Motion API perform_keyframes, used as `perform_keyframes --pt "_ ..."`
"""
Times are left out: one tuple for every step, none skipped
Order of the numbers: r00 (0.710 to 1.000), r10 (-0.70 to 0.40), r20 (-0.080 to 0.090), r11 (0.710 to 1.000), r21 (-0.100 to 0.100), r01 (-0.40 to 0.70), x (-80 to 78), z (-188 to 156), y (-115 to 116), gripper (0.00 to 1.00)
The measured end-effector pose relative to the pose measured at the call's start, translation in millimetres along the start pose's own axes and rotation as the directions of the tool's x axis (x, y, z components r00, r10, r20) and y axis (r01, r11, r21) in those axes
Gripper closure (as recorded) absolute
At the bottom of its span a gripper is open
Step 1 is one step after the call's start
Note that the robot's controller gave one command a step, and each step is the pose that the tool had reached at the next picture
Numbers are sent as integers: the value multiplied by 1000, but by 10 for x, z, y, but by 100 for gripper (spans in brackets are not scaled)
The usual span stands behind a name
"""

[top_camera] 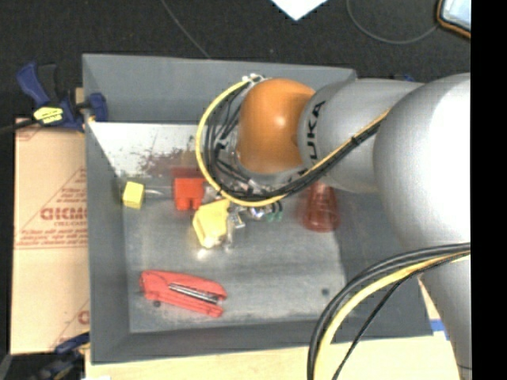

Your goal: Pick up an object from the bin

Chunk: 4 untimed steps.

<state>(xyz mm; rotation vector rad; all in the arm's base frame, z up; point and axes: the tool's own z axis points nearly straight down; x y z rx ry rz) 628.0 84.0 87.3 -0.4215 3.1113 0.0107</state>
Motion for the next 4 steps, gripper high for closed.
perform_keyframes --pt "999 33 -11 999 -10 -33 -54 78 -43 100" --pt "1000 26 -7 1000 -9 -26 -44 76 -35 100" --pt "995 -98 -2 995 -9 98 544 -461 -109 100" --pt "1000 -16 12 1000 -7 16 161 -895 70 100"
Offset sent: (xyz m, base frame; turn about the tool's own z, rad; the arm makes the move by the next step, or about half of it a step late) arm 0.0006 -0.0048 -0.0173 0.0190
